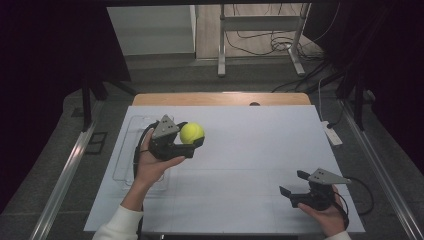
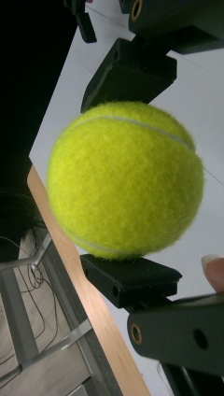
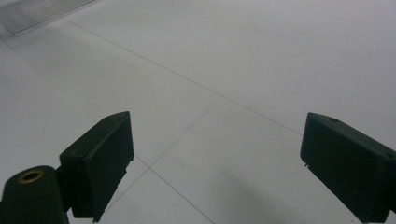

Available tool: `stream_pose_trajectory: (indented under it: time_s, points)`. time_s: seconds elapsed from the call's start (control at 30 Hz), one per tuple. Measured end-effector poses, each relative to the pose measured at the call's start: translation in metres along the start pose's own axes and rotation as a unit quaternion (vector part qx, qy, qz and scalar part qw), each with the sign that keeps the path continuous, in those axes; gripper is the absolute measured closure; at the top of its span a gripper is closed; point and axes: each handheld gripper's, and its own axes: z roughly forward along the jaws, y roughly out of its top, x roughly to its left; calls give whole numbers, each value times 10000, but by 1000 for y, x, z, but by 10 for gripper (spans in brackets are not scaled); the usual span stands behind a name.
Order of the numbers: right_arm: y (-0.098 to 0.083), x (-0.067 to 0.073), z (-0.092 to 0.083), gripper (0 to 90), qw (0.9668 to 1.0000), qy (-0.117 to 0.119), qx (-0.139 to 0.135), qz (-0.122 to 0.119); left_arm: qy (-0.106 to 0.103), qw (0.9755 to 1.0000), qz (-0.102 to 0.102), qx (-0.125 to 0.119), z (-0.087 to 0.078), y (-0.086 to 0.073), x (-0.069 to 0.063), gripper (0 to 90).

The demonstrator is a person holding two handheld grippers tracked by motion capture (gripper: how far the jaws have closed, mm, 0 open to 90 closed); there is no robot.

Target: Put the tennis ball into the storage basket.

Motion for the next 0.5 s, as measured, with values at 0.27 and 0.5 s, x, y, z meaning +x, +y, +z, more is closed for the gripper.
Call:
stream_pose_trajectory:
  time_s: [0.27, 0.5]
  points:
    - [0, 0, 0, 98, 10000, 8, 7, 5, 63, 10000, -47, -24, -2, -1, 4, 256]
    - [0, 0, 0, 98, 10000, 11, 7, 10, 128, 9999, -96, -33, -3, -2, 7, 256]
